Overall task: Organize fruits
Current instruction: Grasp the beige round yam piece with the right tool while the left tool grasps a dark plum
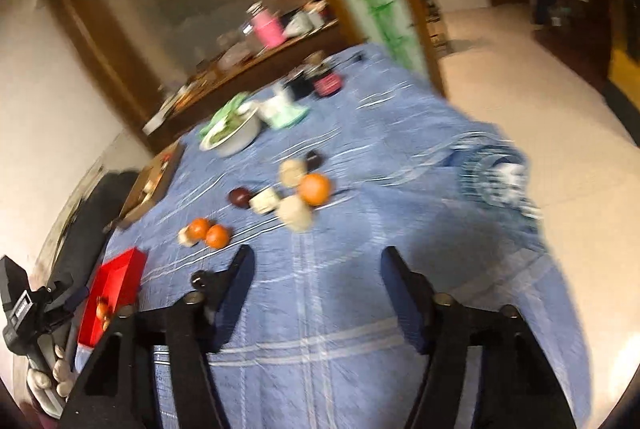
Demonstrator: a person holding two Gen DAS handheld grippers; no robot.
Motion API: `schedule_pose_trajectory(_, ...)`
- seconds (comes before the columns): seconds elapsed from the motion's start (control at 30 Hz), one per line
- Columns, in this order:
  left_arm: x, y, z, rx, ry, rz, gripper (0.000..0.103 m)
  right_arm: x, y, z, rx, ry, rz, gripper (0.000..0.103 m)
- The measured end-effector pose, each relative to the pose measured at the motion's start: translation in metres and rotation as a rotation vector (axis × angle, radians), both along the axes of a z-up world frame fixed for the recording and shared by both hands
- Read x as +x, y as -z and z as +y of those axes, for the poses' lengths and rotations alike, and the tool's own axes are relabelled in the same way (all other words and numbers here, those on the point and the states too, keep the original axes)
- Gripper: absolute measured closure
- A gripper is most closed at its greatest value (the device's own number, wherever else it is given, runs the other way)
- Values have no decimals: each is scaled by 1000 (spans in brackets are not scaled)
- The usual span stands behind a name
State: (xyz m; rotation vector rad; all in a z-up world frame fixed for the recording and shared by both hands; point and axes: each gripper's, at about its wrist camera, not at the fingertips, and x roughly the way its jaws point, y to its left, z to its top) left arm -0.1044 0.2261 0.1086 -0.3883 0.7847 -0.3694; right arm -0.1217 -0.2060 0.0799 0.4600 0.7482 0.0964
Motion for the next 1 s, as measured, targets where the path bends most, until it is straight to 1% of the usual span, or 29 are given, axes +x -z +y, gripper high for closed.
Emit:
schedule_pose_trajectory(0.1, 5, 3, -2, 25, -6, 7, 20, 37, 18, 26, 2, -60, 66, 46)
schedule_pose_trajectory(0.13, 7, 4, -4, 32, -1, 5, 26, 46, 24, 32, 3, -74, 81, 46)
schedule_pose_trajectory(0.17, 11, 6, -10, 48, 14, 4, 36, 54, 29, 37, -9, -77, 93, 46)
schedule_pose_trajectory(0.23, 19, 12, -22, 65, 55, 23, 43, 62, 36, 47, -74, -53, 112, 46)
schedule_pose_trajectory(0.3, 24, 18, -35, 84, 87, 34, 43, 76, 42, 53, -96, -48, 119, 46)
schedule_pose_trajectory(0.37, 29, 25, -53, 130, 130, 40, 43, 87, 46, 57, -98, -45, 132, 46)
schedule_pose_trajectory(0.43, 34, 32, -70, 167, 166, 44, 43, 96, 50, 62, -135, -31, 138, 46)
schedule_pose_trajectory(0.5, 41, 44, -90, 220, 196, 54, 43, 103, 54, 65, -150, -24, 148, 46)
schedule_pose_trajectory(0.6, 51, 59, -111, 264, 226, 68, 43, 108, 60, 66, -157, -19, 156, 46)
schedule_pose_trajectory(0.67, 58, 68, -124, 294, 246, 74, 43, 110, 60, 67, -167, -17, 144, 46)
schedule_pose_trajectory(0.7, 60, 70, -129, 306, 255, 73, 43, 111, 59, 67, -172, -16, 136, 49)
schedule_pose_trajectory(0.73, 62, 73, -134, 321, 266, 71, 43, 111, 60, 67, -183, -12, 134, 56)
schedule_pose_trajectory(0.77, 64, 76, -140, 337, 275, 69, 43, 112, 60, 67, -196, -7, 136, 61)
schedule_pose_trajectory(0.8, 66, 80, -146, 357, 285, 64, 43, 112, 60, 67, -206, -3, 136, 63)
schedule_pose_trajectory(0.9, 70, 87, -160, 400, 304, 47, 43, 112, 60, 63, -186, -5, 128, 63)
schedule_pose_trajectory(1.0, 76, 95, -168, 419, 319, 56, 43, 111, 60, 61, -173, -7, 124, 63)
